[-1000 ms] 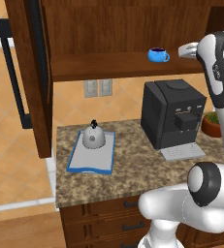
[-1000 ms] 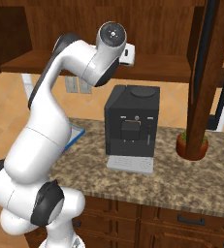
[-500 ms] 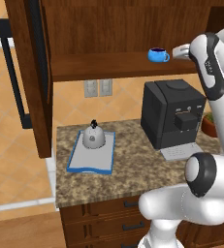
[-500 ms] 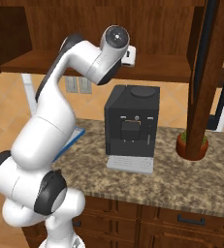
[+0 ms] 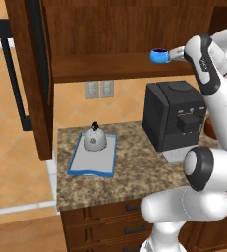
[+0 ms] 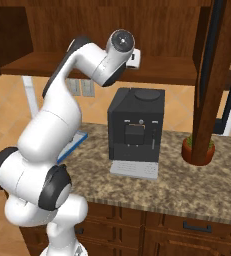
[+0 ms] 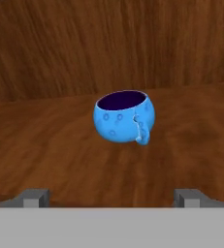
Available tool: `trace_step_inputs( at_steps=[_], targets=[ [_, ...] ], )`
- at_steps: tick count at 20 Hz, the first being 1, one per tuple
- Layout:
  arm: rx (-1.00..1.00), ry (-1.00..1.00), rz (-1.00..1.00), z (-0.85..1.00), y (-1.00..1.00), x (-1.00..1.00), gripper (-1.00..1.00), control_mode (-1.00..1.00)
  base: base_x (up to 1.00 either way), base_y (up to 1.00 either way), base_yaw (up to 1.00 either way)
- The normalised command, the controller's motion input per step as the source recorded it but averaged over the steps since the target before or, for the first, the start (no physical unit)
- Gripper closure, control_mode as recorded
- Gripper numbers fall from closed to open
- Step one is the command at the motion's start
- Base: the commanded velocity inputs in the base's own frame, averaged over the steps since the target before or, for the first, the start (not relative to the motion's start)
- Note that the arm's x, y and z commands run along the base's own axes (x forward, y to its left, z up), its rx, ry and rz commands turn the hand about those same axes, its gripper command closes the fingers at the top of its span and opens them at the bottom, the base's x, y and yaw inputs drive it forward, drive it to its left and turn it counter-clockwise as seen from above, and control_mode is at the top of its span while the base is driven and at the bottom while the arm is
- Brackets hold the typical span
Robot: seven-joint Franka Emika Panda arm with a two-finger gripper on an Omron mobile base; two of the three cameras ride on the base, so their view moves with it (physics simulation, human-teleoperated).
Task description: Pick the kettle from the counter and place it on the tray. Then pick the mug from the cabinet and place it on the tray. Then close the cabinet doors.
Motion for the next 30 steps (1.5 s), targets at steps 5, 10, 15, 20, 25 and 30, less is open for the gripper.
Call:
trace_step_inputs(
  at_steps=[5,10,15,20,25,30],
  targets=[
    [0.00,0.00,0.02,-0.06,-0.04,0.34,-1.00,-1.00,0.00,0.00,0.00],
    [0.00,0.00,0.01,-0.05,-0.11,0.29,-1.00,-1.00,0.00,0.00,0.00],
    [0.00,0.00,0.01,-0.05,-0.01,0.28,-1.00,-1.00,0.00,0.00,0.00],
    [0.01,0.00,0.01,-0.02,-0.01,0.23,-1.00,-1.00,0.00,0.00,0.00],
    [0.00,0.00,0.01,-0.02,-0.02,0.20,-1.00,-1.00,0.00,0.00,0.00],
    [0.00,0.00,0.01,-0.05,-0.01,0.19,-1.00,-1.00,0.00,0.00,0.00]
  ],
)
